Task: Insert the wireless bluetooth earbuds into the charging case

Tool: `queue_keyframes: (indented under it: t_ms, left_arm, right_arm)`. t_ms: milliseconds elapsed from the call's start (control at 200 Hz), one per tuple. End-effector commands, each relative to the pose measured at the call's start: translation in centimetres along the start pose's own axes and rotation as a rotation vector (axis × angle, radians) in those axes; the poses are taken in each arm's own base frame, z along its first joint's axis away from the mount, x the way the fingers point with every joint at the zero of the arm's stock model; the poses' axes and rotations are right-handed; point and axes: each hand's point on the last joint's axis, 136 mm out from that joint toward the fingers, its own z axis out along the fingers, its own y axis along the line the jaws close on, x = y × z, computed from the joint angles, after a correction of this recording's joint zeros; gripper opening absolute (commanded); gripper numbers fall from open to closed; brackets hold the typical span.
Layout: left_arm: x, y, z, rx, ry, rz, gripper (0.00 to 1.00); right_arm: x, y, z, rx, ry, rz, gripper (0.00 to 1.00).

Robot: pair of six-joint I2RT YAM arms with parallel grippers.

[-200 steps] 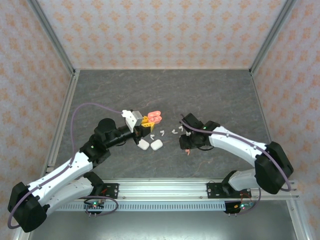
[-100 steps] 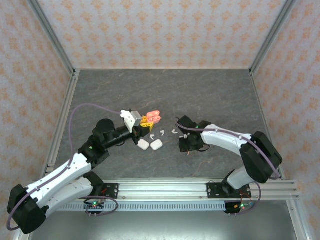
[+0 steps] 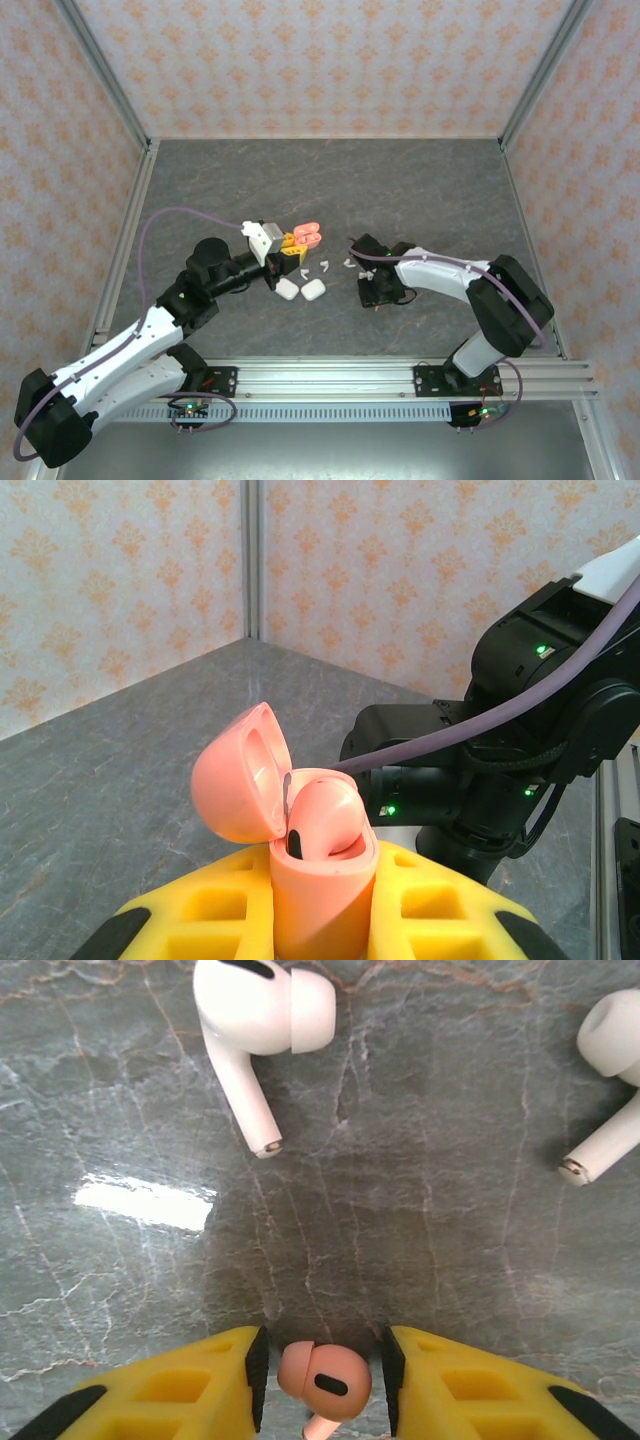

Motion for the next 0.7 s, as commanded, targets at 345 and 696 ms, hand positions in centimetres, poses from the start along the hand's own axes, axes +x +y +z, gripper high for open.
queue_keyframes:
  t_ms: [345,696]
  left_arm:
    - [-0.6,0.0,-0.3,-0.013,-0.017,0.03,0.0]
    - [-0.6,-0.1,0.2,0.0,-0.037,-0.003,0.0]
  right_arm:
    - [0.0,-0.4,-0.3,0.013,-0.006,-0.018,0.28]
    - [-4.5,0.8,-9.5,-0.08,-0.369,-0.093,0.27]
